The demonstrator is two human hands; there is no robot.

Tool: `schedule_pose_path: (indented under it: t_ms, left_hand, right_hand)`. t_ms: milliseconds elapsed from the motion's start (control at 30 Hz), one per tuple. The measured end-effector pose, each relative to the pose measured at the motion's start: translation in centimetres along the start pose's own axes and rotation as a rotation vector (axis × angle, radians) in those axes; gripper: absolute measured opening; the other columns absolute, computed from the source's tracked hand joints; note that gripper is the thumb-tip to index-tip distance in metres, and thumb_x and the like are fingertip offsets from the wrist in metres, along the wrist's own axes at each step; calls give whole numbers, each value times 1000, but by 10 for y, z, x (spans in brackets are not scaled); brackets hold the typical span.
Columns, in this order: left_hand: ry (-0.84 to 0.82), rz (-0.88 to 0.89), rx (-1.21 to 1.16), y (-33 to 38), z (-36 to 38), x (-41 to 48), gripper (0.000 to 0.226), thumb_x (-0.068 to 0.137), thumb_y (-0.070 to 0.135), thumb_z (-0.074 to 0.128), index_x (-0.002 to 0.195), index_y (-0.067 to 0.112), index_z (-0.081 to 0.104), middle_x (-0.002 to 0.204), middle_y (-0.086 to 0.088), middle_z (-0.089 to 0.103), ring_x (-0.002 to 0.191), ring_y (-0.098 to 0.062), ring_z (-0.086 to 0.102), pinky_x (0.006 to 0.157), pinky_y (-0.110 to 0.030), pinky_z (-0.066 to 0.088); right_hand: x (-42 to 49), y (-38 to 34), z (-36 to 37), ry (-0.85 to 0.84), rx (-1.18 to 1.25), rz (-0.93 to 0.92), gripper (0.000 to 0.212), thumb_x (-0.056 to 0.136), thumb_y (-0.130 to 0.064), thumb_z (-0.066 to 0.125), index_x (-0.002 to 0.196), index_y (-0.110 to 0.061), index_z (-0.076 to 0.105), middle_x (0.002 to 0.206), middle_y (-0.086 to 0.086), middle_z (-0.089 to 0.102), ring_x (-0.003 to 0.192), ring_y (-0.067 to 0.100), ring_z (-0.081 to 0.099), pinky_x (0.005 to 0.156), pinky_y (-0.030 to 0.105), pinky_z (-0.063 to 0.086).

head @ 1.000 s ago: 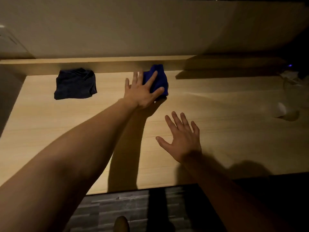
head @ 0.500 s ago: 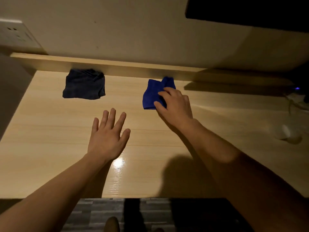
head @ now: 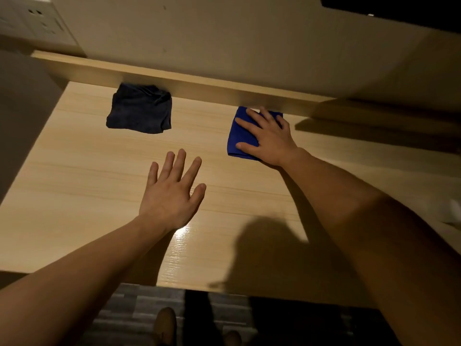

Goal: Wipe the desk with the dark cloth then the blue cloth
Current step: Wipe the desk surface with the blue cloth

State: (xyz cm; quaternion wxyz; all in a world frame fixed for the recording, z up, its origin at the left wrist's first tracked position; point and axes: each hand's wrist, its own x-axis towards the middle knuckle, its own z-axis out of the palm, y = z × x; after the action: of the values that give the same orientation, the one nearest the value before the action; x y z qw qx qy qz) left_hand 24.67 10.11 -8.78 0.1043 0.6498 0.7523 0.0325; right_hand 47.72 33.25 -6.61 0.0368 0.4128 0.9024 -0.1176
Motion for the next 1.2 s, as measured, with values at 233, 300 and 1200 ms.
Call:
schedule_pose_path:
  t_ms: [233, 300, 1200]
  left_hand:
    - [-11, -4, 7, 2, -5, -1, 69, 105, 69, 6, 168, 41, -6, 178, -2, -8, 163, -24, -15, 129, -55, -5]
    - [-19, -4, 2, 3, -7, -2, 70, 105, 69, 6, 168, 41, -5, 178, -3, -8, 163, -25, -14, 129, -55, -5]
    - [33, 124, -99, 39, -26, -6, 65, 108, 57, 23, 166, 29, 19, 176, -17, 10, 162, -37, 7, 129, -61, 7]
  right_hand:
    - [-48, -21, 13, -20, -17, 4, 84, 84, -96, 14, 158, -59, 2, 175, -14, -2, 160, 26, -7, 123, 61, 0]
    - [-67, -30, 17, -17, -11, 2, 84, 84, -96, 14, 158, -59, 1, 175, -14, -2, 160, 25, -7, 123, 60, 0]
    - [-262, -138, 69, -79, 79, 12, 60, 105, -65, 28, 162, -51, 15, 174, -17, 3, 159, 13, -8, 120, 48, 1]
